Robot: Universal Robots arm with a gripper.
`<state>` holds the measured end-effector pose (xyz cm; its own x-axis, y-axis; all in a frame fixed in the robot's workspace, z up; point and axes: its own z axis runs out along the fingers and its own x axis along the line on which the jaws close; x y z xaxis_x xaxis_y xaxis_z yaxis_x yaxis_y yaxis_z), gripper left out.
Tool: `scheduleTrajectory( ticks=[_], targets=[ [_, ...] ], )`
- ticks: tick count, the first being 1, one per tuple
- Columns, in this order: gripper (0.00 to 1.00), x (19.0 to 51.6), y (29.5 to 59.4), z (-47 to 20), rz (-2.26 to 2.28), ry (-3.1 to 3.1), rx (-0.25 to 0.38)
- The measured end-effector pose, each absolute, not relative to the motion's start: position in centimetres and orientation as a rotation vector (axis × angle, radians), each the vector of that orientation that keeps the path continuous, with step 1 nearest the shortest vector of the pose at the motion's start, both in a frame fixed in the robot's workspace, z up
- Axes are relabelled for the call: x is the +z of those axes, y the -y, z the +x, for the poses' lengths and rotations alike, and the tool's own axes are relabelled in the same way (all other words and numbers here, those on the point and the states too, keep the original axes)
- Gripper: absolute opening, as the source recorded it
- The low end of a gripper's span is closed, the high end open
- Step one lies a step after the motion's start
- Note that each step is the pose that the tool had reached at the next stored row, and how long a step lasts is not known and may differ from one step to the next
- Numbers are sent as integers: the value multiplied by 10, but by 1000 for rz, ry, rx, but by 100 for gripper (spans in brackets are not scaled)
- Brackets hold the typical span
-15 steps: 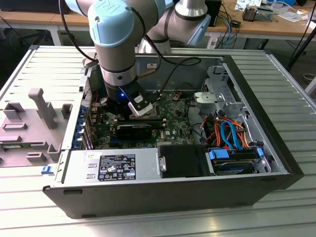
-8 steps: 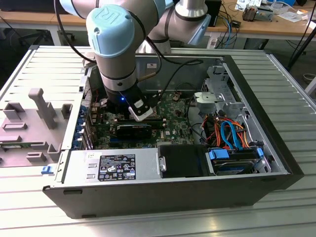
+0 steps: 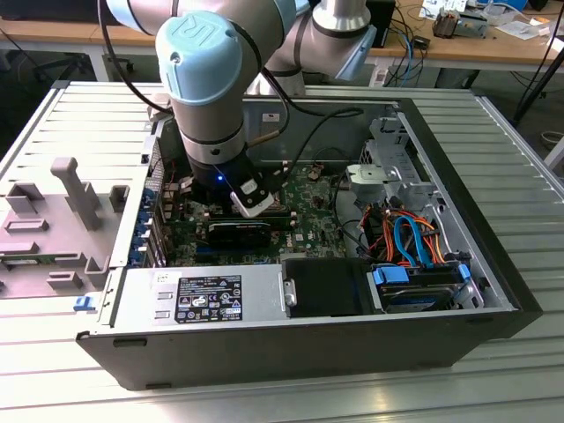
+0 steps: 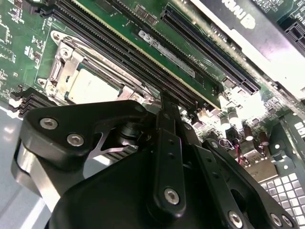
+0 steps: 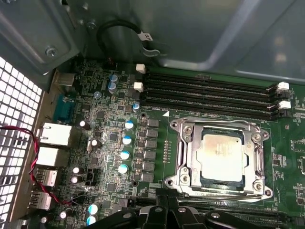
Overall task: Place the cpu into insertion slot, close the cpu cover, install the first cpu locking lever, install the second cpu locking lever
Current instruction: 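Install the second cpu locking lever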
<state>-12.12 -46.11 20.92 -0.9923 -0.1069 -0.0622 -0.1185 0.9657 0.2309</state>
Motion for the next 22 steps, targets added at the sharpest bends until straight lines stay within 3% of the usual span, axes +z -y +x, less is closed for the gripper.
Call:
scheduleTrajectory(
  ticks=[22],
  targets=[
    [11, 204, 461, -116, -176, -3067, 367]
  ],
)
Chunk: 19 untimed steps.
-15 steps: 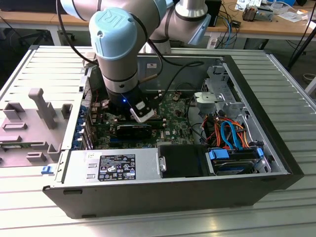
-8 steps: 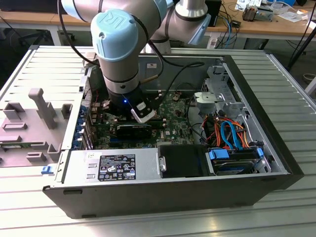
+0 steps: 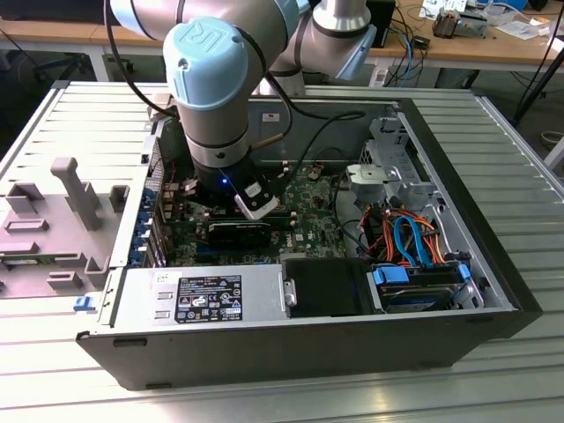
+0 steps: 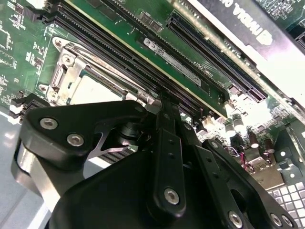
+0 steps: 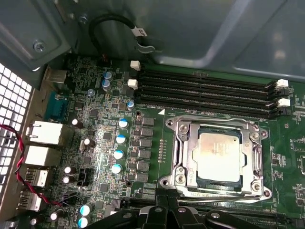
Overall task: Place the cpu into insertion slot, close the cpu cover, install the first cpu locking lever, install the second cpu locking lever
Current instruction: 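Install the second cpu locking lever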
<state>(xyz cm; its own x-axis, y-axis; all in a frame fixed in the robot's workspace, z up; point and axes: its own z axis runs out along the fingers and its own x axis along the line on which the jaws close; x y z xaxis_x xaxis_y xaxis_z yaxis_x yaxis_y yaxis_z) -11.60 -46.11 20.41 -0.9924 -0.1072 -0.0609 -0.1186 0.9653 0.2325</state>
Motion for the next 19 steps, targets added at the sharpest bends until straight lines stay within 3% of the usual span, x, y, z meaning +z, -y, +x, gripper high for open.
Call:
scheduleTrajectory(
  ticks=[7, 14, 19],
  targets=[
    [11, 207, 462, -116, -177, -3065, 373],
    [11, 207, 463, -116, -174, -3051, 458],
    [11, 206, 465, -116, -174, -3046, 484]
  ],
)
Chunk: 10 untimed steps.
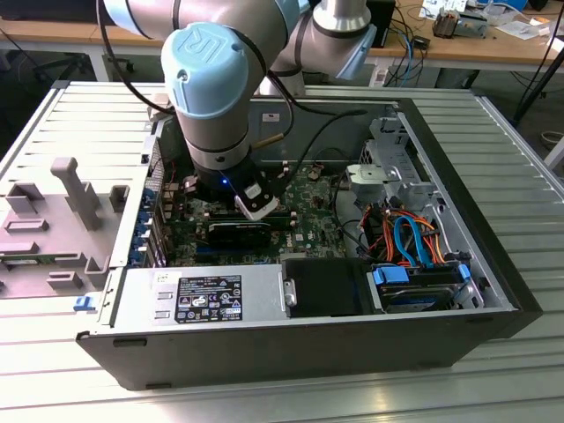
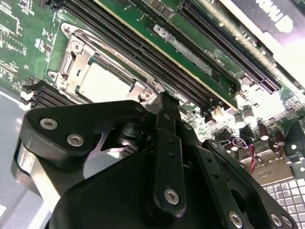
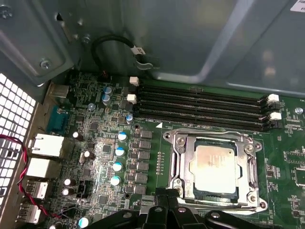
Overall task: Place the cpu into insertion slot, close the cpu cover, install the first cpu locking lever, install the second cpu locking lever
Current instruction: 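Install the second cpu locking lever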
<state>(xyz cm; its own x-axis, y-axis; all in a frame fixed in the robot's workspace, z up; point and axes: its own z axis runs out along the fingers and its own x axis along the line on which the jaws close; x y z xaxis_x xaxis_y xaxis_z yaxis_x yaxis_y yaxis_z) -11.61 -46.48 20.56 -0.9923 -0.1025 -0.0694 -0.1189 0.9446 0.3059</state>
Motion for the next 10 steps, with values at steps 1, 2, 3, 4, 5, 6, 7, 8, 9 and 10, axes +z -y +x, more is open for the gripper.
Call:
scheduleTrajectory(
  ticks=[1, 2, 3, 4, 5, 6, 7, 8, 9, 10],
  targets=[
    [11, 205, 466, -116, -173, -3046, 486],
    [11, 205, 466, -116, -173, -3045, 487],
    [11, 204, 467, -116, -173, -3046, 487],
    [11, 203, 467, -116, -173, -3046, 487],
    [11, 203, 467, -116, -173, -3047, 488],
    [11, 202, 467, -116, -173, -3047, 488],
    [11, 202, 467, -116, -173, -3047, 488],
    [11, 201, 467, -116, -173, -3047, 488],
    [11, 201, 467, -116, -173, -3047, 489],
    [11, 200, 467, -116, -173, -3047, 489]
  ],
)
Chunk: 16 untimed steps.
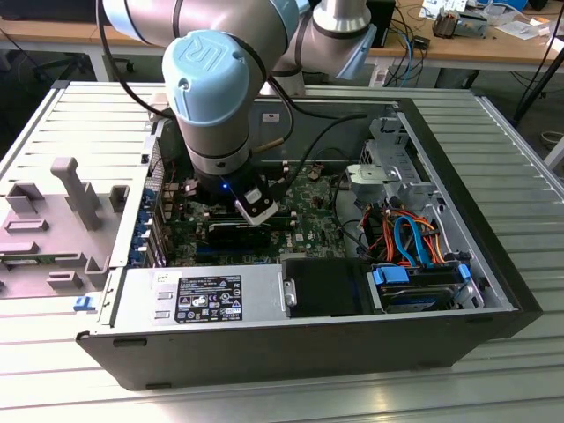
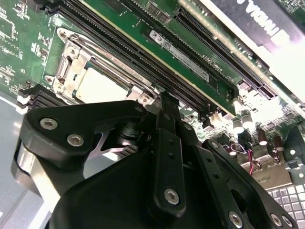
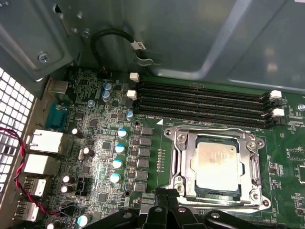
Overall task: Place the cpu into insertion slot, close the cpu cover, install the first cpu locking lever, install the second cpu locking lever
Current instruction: 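Install the second cpu locking lever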
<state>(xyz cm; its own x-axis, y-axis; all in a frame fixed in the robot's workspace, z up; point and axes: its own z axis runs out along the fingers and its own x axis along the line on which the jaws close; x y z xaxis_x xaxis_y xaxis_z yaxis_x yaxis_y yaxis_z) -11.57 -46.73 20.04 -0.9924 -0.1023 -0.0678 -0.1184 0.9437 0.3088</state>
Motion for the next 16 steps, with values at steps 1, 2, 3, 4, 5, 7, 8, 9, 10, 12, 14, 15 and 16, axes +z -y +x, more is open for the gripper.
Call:
scheduleTrajectory(
  ticks=[1, 2, 3, 4, 5, 7, 8, 9, 10, 12, 14, 15, 16],
  targets=[
    [11, 200, 467, -116, -173, -3047, 489],
    [11, 199, 467, -116, -173, -3048, 489],
    [11, 199, 467, -116, -173, -3048, 489],
    [11, 198, 467, -115, -173, -3048, 490],
    [11, 198, 467, -115, -173, -3048, 490],
    [11, 197, 467, -115, -173, -3048, 491],
    [11, 197, 467, -115, -173, -3048, 491],
    [11, 197, 467, -115, -173, -3048, 492],
    [11, 196, 467, -115, -173, -3048, 492],
    [11, 196, 467, -115, -173, -3048, 492],
    [11, 197, 466, -115, -173, -3048, 492],
    [11, 197, 466, -115, -173, -3048, 491],
    [11, 197, 466, -115, -173, -3048, 492]
  ],
)
